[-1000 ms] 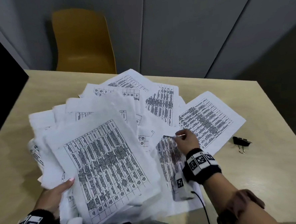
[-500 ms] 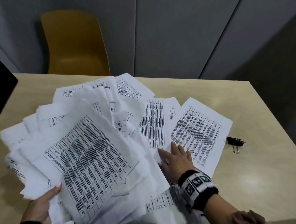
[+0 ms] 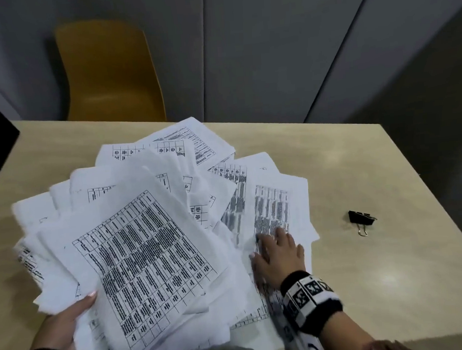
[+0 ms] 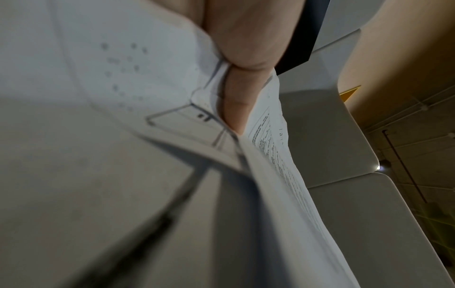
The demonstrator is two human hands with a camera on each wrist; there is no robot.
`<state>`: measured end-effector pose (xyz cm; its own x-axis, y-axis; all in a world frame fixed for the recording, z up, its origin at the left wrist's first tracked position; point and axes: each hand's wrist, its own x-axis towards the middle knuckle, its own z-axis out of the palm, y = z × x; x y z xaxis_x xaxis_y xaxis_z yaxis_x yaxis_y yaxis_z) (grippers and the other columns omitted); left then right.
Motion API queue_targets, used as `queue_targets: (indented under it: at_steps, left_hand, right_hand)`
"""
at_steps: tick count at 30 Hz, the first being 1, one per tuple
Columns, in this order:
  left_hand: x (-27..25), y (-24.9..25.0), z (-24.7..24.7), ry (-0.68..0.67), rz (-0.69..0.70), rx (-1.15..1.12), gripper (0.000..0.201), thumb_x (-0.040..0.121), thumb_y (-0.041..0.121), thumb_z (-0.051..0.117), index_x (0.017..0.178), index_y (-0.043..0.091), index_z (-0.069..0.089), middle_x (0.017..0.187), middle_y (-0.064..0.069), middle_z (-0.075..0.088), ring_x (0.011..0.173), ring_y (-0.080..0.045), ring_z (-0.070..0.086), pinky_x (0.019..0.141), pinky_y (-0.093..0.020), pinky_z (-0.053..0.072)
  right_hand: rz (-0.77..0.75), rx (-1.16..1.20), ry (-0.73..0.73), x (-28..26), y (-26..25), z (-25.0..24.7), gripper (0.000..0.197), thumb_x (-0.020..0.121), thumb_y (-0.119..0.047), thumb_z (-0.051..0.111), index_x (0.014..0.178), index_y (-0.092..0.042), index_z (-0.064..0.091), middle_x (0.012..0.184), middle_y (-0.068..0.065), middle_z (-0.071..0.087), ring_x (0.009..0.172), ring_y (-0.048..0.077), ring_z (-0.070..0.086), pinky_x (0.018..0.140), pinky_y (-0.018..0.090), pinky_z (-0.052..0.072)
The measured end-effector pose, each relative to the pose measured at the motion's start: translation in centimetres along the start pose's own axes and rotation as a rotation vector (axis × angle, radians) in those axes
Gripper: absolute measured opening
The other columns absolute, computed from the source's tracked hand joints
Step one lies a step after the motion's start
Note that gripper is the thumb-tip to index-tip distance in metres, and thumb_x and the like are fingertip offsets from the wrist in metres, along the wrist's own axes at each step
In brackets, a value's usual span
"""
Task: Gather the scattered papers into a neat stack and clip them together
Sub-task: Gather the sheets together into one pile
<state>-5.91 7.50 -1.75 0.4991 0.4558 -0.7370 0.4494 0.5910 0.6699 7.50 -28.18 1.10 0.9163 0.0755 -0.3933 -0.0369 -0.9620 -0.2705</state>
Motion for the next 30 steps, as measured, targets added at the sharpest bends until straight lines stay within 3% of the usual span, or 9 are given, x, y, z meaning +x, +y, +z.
queue_targets:
  at_steps: [4,8,13,18,20,22,23,27,30]
  left_hand:
    - [-0.2,-0.2,0.4,-0.074,0.078,0.045,0.012,0.090,0.005,0.050,0.095,0.004,0.061,0.059,0.001,0.072,0.049,-0.014,0.067,0.041,-0.025,0.053]
    - [0.5,-0.2,0.2,-0.115,0.056,0.037,0.012,0.090,0.006,0.050,0.093,0.004,0.062,0.062,-0.004,0.072,0.051,-0.019,0.068,0.043,-0.030,0.054]
    - [0.9,-0.2,0.2,-0.087,0.100,0.070,0.011,0.088,0.003,0.054,0.094,0.000,0.063,0.061,-0.002,0.072,0.052,-0.016,0.069,0.048,-0.032,0.056]
    - [0.5,0.1,1.0,-0.125,0.087,0.111,0.045,0.088,-0.006,0.047,0.054,0.008,0.073,0.054,-0.003,0.070,0.045,-0.016,0.066,0.037,-0.028,0.052]
    - [1.0,-0.1,0.7,-0.130,0.090,0.109,0.041,0.088,-0.006,0.046,0.064,0.009,0.076,0.056,-0.002,0.070,0.046,-0.015,0.066,0.043,-0.030,0.054]
    - [1.8,-0.4,0.1,-0.090,0.073,0.084,0.023,0.085,-0.003,0.053,0.099,-0.001,0.071,0.062,-0.003,0.073,0.053,-0.019,0.069,0.067,-0.039,0.056]
    - [2.1,-0.6,-0.3,-0.067,0.073,0.076,0.031,0.082,-0.001,0.057,0.112,-0.003,0.063,0.066,-0.003,0.074,0.059,-0.023,0.070,0.079,-0.043,0.051]
    - [2.2,-0.6,-0.4,-0.057,0.089,0.110,0.041,0.078,0.002,0.062,0.118,-0.004,0.057,0.085,-0.011,0.073,0.097,-0.035,0.062,0.100,-0.054,0.038]
    - [2.4,-0.7,-0.3,-0.046,0.095,0.126,0.028,0.082,-0.001,0.059,0.110,0.001,0.060,0.073,-0.005,0.074,0.088,-0.028,0.061,0.097,-0.050,0.039]
  right_hand:
    - [0.207,0.200,0.227,1.7,0.5,-1.9,0.056,0.085,-0.044,0.056,0.134,-0.023,0.040,0.149,0.015,0.026,0.138,0.031,0.024,0.114,0.045,0.023]
    - [0.438,0.295,0.228,3.7,1.5,-3.9,0.070,0.082,-0.041,0.061,0.139,-0.019,0.028,0.144,0.016,0.027,0.132,0.036,0.026,0.107,0.048,0.028]
    - [0.308,0.523,0.200,2.8,-0.2,-2.6,0.082,0.081,-0.029,0.068,0.143,-0.013,0.017,0.141,0.019,0.031,0.127,0.037,0.038,0.102,0.043,0.036]
    - [0.373,0.836,0.223,1.8,-1.8,-2.1,0.076,0.075,-0.018,0.076,0.134,-0.013,0.028,0.117,0.014,0.059,0.096,0.027,0.056,0.083,0.030,0.044]
    - [0.382,0.850,0.176,1.6,-2.4,-1.1,0.070,0.069,-0.019,0.081,0.123,-0.012,0.036,0.111,0.010,0.061,0.091,0.025,0.057,0.082,0.034,0.049]
    - [0.367,0.779,0.108,1.3,-2.9,-0.1,0.070,0.064,-0.024,0.084,0.119,-0.011,0.042,0.116,0.009,0.061,0.101,0.028,0.059,0.088,0.038,0.051]
    - [0.355,0.722,0.078,1.3,-2.9,0.4,0.069,0.063,-0.026,0.084,0.118,-0.009,0.046,0.117,0.008,0.061,0.103,0.028,0.059,0.089,0.036,0.050]
    - [0.373,0.619,0.109,1.3,-2.2,-0.2,0.032,0.072,-0.025,0.077,0.091,-0.006,0.059,0.087,0.010,0.067,0.076,0.026,0.063,0.071,0.033,0.056]
    - [0.378,0.357,0.194,1.6,-1.4,-1.5,0.034,0.075,-0.031,0.073,0.096,-0.005,0.063,0.103,0.010,0.059,0.094,0.029,0.056,0.084,0.038,0.051]
